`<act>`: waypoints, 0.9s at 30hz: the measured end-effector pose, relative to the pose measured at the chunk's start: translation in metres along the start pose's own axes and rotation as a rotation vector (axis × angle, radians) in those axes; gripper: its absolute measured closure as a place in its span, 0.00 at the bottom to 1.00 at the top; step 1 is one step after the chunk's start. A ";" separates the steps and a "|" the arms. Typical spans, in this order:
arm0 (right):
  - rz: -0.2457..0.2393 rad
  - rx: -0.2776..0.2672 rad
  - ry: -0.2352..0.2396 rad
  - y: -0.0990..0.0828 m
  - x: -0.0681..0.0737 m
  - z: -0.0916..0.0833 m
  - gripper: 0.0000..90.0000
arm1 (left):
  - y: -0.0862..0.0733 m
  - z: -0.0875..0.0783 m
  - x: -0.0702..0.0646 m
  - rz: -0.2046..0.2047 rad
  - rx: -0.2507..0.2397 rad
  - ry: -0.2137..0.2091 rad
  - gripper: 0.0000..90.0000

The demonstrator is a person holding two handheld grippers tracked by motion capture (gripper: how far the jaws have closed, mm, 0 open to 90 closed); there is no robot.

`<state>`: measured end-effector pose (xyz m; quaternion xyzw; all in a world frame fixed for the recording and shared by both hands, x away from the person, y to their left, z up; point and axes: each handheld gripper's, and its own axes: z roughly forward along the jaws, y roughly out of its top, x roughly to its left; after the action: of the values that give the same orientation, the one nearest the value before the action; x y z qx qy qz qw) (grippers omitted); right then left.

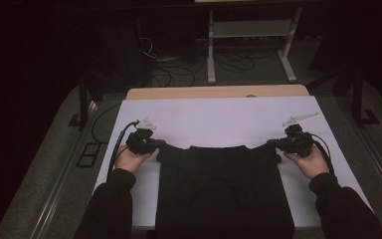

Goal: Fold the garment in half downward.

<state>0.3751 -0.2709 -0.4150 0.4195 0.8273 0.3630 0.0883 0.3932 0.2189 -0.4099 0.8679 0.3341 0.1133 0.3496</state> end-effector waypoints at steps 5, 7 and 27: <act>-0.003 -0.015 0.000 0.007 -0.002 0.000 0.97 | 0.008 -0.003 0.002 0.008 0.013 0.010 0.98; -0.006 -0.022 0.000 0.010 -0.003 -0.001 0.97 | 0.010 -0.004 0.003 0.007 0.008 0.013 0.98; -0.007 -0.041 -0.035 0.033 -0.013 -0.008 0.97 | 0.037 -0.013 0.018 -0.012 -0.029 0.025 0.98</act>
<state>0.4008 -0.2726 -0.3887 0.4209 0.8194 0.3724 0.1127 0.4198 0.2175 -0.3760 0.8591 0.3421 0.1271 0.3588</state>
